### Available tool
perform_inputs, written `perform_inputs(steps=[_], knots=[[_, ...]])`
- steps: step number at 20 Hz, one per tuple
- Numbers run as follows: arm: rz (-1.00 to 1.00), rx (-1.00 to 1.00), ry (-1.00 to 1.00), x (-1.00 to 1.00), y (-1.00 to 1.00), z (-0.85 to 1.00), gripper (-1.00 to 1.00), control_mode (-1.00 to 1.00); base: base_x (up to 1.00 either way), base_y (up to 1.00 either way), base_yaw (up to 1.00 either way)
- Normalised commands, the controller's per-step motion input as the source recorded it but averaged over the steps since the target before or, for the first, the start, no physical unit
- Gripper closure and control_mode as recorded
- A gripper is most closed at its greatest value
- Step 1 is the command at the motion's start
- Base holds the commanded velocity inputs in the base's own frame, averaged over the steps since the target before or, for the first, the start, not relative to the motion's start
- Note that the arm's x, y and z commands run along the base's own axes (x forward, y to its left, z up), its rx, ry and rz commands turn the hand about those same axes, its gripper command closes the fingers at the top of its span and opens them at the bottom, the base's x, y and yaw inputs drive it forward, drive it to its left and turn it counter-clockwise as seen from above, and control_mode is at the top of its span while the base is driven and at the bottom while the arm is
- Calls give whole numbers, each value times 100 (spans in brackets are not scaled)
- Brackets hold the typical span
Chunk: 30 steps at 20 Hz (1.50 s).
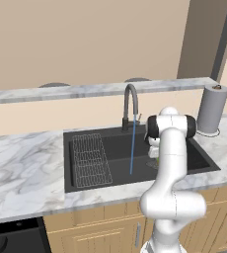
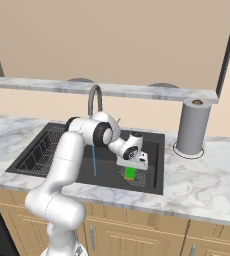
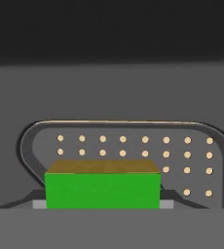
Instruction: Soak the sponge with water for a few seconds and then drop it inside the sink.
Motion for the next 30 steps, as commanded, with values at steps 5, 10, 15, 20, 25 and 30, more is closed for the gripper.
perform_inputs(steps=[5, 10, 15, 20, 25, 30], knots=[[0, 0, 0, 0, 0, 0, 100, -100, 0, 0, 0], [0, 0, 0, 0, 0, 0, -100, -100, 0, 0, 0], [0, 0, 0, 0, 0, 0, -100, -100, 0, 0, 0], [0, 0, 0, 0, 0, 0, -100, -100, 0, 0, 0], [1, 0, -1, -10, 0, 16, -100, -100, 0, 0, 0], [0, 0, -5, -30, 0, 47, -100, -100, 0, 0, 0]])
